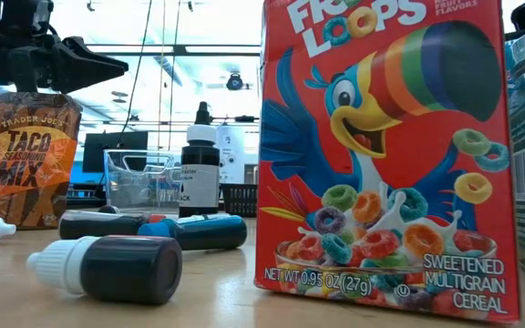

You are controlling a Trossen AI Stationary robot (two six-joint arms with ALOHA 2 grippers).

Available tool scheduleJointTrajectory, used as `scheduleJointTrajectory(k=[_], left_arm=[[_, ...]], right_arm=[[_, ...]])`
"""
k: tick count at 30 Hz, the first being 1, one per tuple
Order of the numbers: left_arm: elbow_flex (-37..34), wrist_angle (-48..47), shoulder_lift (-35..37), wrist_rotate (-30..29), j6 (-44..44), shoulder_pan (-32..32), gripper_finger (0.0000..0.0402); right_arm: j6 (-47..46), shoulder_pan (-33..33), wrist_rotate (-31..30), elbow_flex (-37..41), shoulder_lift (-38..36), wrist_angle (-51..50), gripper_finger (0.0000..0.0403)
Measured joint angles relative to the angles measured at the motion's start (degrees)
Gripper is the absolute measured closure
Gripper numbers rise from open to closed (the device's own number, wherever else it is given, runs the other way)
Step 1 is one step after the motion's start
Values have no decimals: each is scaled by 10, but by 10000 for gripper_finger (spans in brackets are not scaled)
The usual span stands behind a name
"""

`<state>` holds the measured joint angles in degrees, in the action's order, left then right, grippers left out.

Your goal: Pick & Place Kitchen Items

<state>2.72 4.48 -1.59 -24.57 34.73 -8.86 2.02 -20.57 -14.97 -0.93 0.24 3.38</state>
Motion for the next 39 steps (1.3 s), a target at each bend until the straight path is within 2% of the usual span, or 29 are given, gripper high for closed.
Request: scheduleJointTrajectory(k=[23, 28, 33, 35, 39], left_arm=[[0, 0, 0, 0, 0, 0, 250], [0, 0, 0, 0, 0, 0, 250], [0, 0, 0, 0, -1, 0, 250], [0, 0, 0, 10, -41, 0, 250], [0, 1, 0, 53, -224, 0, 250]], right_arm=[[17, 0, 0, 0, 0, 3, 238], [55, 0, -6, 0, 0, 40, 238], [32, 0, -6, 0, 0, 102, 238], [30, 0, -6, 0, 0, 128, 238], [45, 0, -6, 0, 0, 182, 238]])
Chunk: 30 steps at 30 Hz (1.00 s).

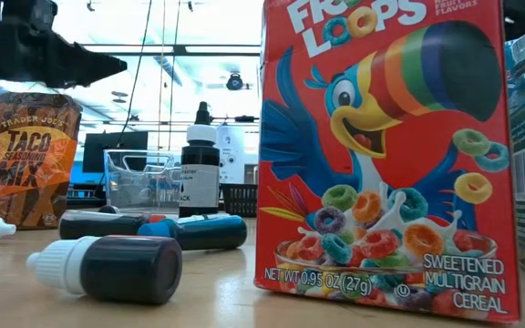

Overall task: Pick & Place Kitchen Items
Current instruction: Put the orange seasoning pack into the transparent bin

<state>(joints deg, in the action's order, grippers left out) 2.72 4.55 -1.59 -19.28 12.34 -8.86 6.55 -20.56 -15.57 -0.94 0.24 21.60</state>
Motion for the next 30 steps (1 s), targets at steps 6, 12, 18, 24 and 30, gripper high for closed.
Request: scheduleJointTrajectory(k=[6, 12, 18, 24, 30], left_arm=[[0, 0, 0, 18, -68, 0, 250], [0, 0, 0, 9, -60, 0, 250], [0, 10, 0, 50, -137, 0, 251], [0, 90, 0, 105, -234, 0, 251], [31, 100, -43, 128, -237, 0, 251]], right_arm=[[7, 0, 0, 0, 0, 28, 238], [15, 0, -41, 0, 0, 28, 238], [-88, 0, -110, 0, 0, 31, 238], [-143, 0, -93, 0, 21, 33, 238], [-131, 0, -90, 0, 70, 115, 238]])
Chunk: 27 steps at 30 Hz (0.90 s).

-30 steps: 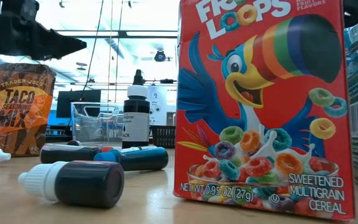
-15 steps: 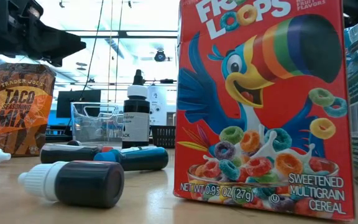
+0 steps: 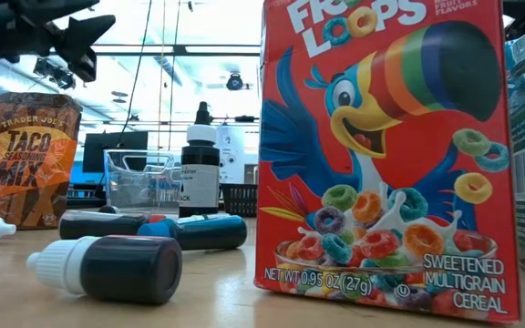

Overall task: Pick & Place Kitchen Items
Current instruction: Put the orange seasoning pack into the transparent bin

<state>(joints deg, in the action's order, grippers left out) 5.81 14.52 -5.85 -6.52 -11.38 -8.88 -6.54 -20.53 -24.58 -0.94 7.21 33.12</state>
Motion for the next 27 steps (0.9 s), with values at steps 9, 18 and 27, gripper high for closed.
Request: scheduleJointTrajectory(k=[9, 18, 27], left_arm=[[101, 0, -149, 52, 109, 0, 233], [171, -67, -228, -21, 191, 0, 200], [184, -92, -245, -124, 224, 0, 205]], right_arm=[[-15, 0, 16, 0, 144, 209, 238], [-35, 6, 34, -75, 311, 266, 238], [48, 18, 46, -240, 513, 162, 238]])
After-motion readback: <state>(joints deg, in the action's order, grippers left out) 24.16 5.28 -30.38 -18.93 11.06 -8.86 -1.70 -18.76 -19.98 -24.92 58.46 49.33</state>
